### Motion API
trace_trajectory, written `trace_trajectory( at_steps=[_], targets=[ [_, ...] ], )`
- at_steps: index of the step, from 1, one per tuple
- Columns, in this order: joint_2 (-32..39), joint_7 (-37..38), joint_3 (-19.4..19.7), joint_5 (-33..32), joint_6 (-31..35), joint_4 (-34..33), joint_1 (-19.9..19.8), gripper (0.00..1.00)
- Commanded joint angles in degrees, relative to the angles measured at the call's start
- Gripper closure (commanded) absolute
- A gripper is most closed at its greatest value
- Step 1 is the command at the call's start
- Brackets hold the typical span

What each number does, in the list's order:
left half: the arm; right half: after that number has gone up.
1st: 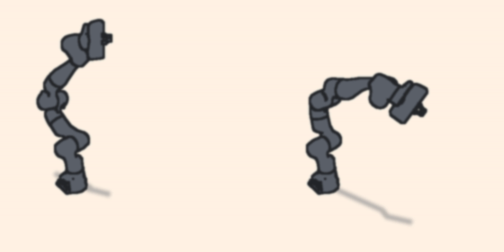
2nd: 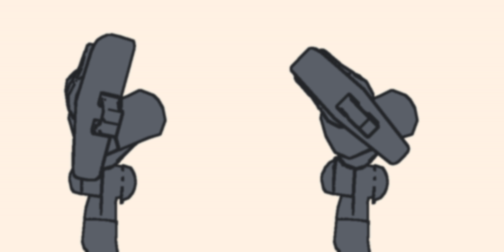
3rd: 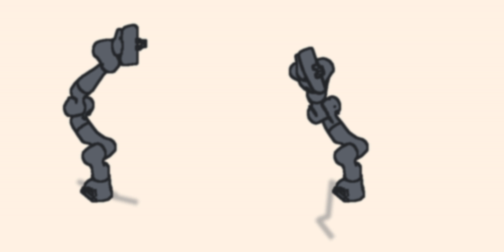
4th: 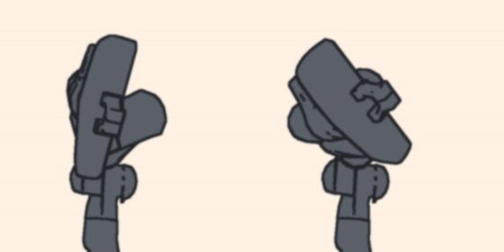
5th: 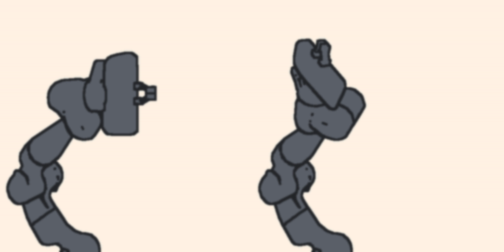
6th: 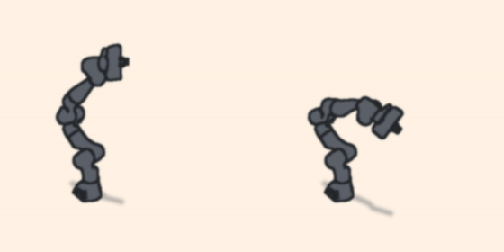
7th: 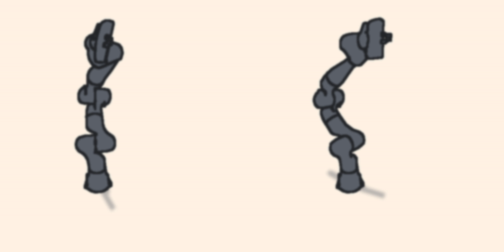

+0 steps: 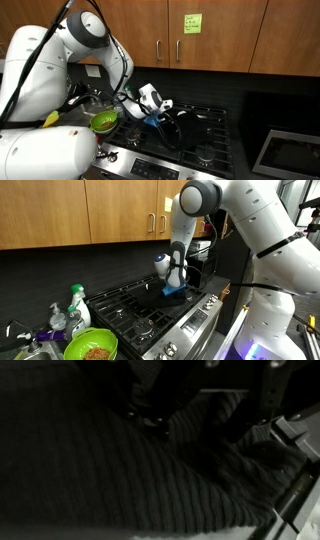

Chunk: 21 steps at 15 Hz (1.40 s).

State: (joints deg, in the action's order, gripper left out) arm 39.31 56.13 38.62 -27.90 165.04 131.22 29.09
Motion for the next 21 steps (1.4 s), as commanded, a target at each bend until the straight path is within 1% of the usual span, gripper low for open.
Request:
trace_trajectory(
  at_steps=[1, 2, 3, 5, 7, 10, 14, 18, 21],
  targets=[
    [-1.33, -4.67, 0.07, 0.25, -6.16, -5.64, 2.67, 0.07],
    [-1.35, -5.17, -0.37, -0.12, -8.11, -7.62, 2.9, 0.01],
    [-1.42, -5.44, -0.8, -0.67, -10.11, -9.45, 3.23, 0.0],
    [-1.15, -5.2, -2.12, -1.52, -14.2, -13.4, 3.41, 0.0],
    [-1.29, -4.15, -4.13, -1.64, -18.06, -16.31, 2.27, 0.0],
    [-1.66, -2.24, -7.68, -1.69, -22.65, -18.72, -0.03, 0.0],
    [-1.48, -0.07, -12.03, -2.55, -27.07, -20.27, -3.95, 0.0],
    [-2.33, 2.2, -13.74, -5.02, -29.92, -18.38, -7.35, 0.0],
    [-2.36, 3.3, -14.85, -6.26, -30.52, -18.03, -9.76, 0.0]
  ],
)
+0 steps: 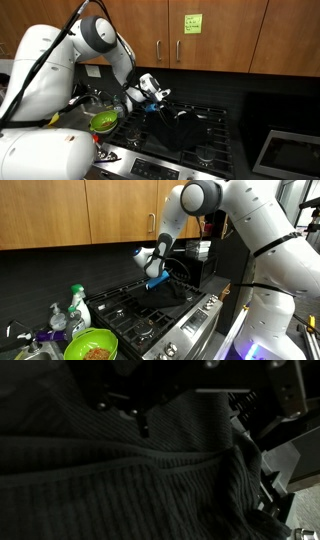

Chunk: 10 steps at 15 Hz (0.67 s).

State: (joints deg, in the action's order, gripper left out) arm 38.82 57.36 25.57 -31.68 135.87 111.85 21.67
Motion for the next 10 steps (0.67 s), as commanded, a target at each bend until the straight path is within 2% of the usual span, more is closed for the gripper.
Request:
trace_trajectory(
  at_steps=[1, 10],
  targets=[
    [-1.8, 2.53, -2.08, -2.94, -1.22, 1.38, -3.01, 0.0],
    [-1.09, 5.59, -3.25, -6.54, 0.4, 1.45, -8.49, 0.0]
  ],
)
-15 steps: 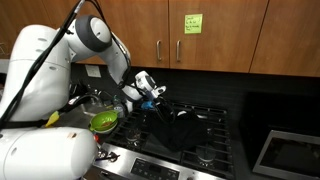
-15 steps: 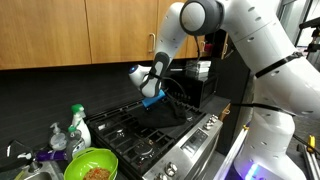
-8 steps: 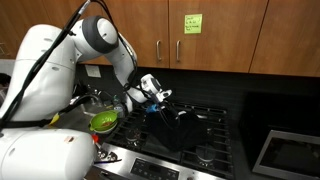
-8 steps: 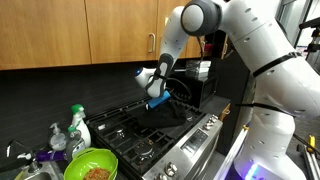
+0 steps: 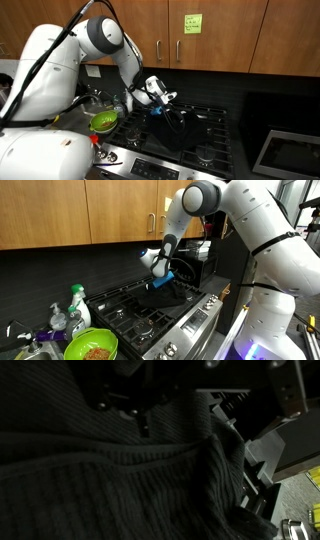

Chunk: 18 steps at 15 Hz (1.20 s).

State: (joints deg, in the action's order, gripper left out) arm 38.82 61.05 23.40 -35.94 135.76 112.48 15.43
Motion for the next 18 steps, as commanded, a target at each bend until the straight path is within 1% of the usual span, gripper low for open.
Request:
trace_trajectory(
  at_steps=[1, 7, 18],
  targets=[
    [-1.08, 2.09, -1.13, -2.42, 0.59, 0.79, -2.75, 0.0],
    [-0.56, 2.77, -2.01, -2.6, 1.15, 0.26, -4.96, 0.0],
    [0.65, 2.43, -3.11, -1.93, 1.31, -0.13, -6.96, 0.0]
  ],
)
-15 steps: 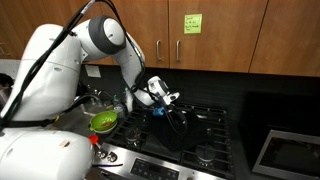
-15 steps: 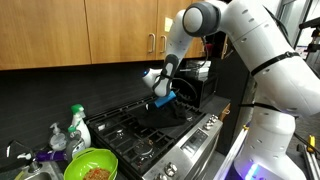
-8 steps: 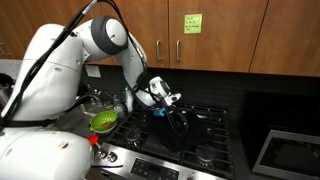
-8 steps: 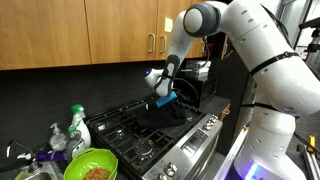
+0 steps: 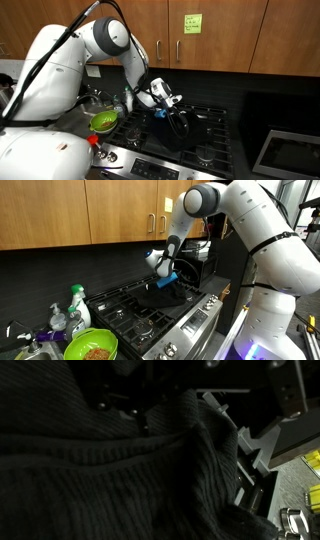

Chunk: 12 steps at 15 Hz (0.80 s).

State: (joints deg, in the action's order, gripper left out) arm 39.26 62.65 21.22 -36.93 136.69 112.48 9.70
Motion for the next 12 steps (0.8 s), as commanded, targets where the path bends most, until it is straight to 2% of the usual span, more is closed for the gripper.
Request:
trace_trajectory(
  at_steps=[1, 2, 3, 4, 6, 12],
  targets=[
    [0.38, 0.82, -0.94, -0.9, 0.42, -0.2, -1.35, 0.0],
    [0.53, 0.89, -0.88, -0.97, 0.49, -0.19, -1.41, 0.0],
    [0.57, 0.86, -0.88, -0.97, 0.67, -0.13, -1.49, 0.08],
    [0.6, 1.01, -0.8, -1.01, 0.82, -0.05, -1.52, 0.26],
    [0.63, 1.04, -0.78, -0.98, 0.94, 0.0, -1.57, 0.39],
    [0.83, 1.14, -0.59, -1.15, 1.37, 0.08, -1.43, 0.87]
  ],
)
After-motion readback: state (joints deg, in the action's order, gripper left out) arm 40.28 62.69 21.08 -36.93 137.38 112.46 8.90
